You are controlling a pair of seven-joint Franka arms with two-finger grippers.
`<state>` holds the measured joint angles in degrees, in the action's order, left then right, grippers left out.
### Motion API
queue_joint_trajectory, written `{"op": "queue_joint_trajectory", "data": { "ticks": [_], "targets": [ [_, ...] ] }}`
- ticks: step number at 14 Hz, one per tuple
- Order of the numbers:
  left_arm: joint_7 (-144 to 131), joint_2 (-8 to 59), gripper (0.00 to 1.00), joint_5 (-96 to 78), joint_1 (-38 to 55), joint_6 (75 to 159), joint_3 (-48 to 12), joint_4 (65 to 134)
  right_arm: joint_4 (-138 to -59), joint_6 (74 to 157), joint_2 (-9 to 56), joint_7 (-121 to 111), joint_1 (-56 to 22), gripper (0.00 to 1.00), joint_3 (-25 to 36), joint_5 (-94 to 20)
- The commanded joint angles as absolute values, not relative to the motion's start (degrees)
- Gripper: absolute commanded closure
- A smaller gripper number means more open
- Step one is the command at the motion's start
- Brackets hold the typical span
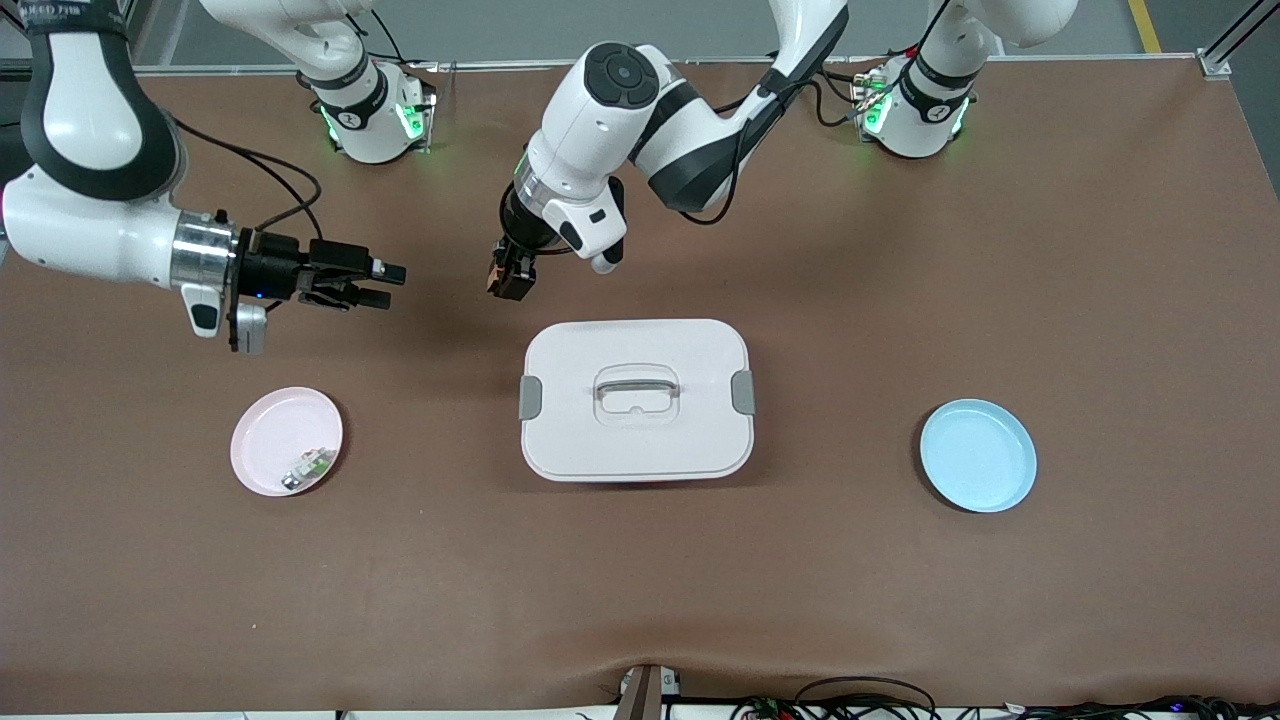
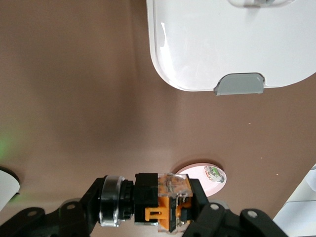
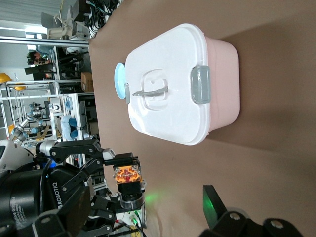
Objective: Transfer orange switch to right arm and place
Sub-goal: 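Reach the right gripper toward the switch held by the left gripper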
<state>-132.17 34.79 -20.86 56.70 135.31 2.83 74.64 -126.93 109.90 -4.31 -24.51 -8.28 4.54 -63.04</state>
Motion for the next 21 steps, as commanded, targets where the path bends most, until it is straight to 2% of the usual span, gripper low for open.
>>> {"op": "queue_joint_trajectory", "data": {
  "ticks": [1, 5, 14, 21],
  "targets": [
    [-130.69, 33.93, 0.61, -22.15, 56.43, 134.21, 2.9, 74.71, -132.01, 115.57, -8.87, -25.4, -13.17, 0.0, 4.83, -66.0],
    [-130.78, 33.84, 0.6, -22.15, 56.34, 134.21, 2.99, 74.79, -133.06, 117.94, -9.05, -25.49, -15.55, 0.0, 4.75, -68.8],
    [-130.78, 33.4, 0.6, -22.24, 56.34, 134.21, 2.99, 74.79, -135.09, 132.0, -8.61, -25.4, -26.62, 0.0, 4.83, -74.53],
    [-130.78, 33.4, 0.6, -22.24, 56.34, 134.21, 3.08, 74.79, -135.17, 132.63, -5.89, -29.79, -26.54, 0.0, 4.92, -74.53]
  ]
}}
